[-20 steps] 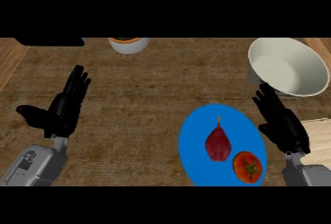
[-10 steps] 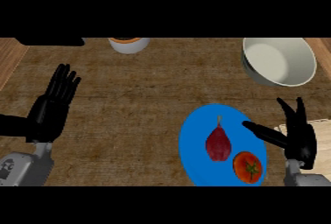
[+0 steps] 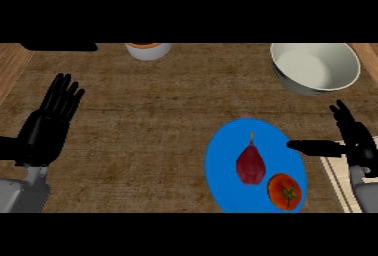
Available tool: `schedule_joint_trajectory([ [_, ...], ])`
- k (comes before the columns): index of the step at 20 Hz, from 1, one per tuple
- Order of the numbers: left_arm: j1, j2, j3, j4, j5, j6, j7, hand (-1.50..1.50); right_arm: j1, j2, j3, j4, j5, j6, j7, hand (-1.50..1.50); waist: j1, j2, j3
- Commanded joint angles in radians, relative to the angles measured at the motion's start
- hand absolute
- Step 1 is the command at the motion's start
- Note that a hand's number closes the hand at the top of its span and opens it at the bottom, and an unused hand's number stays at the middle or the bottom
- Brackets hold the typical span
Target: Pick the pear from the plate and place it in the bowl
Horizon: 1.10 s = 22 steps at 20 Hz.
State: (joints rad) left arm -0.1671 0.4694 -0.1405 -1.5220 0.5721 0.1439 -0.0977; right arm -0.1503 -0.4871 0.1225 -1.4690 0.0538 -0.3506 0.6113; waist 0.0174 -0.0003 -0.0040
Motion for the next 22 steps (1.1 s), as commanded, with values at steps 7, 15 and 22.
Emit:
schedule_joint_trajectory([
  [7, -0.010, -0.012, -0.003, 0.025, -0.010, -0.019, -0.010, 0.00, -0.218, -0.172, 0.098, -0.033, -0.366, 0.651, 0.447, -1.50, 0.009, 0.004, 0.000],
  [15, 0.042, -0.013, 0.036, -0.051, -0.036, -0.005, 0.029, 0.00, -0.385, -0.101, 0.091, -0.006, -0.436, 0.571, 0.669, -1.50, -0.010, -0.002, 0.003],
  [22, 0.054, -0.054, 0.034, -0.048, -0.068, -0.015, 0.024, 0.00, -0.323, -0.009, 0.169, -0.006, -0.387, 0.487, 0.633, -1.50, -0.012, -0.001, 0.004],
])
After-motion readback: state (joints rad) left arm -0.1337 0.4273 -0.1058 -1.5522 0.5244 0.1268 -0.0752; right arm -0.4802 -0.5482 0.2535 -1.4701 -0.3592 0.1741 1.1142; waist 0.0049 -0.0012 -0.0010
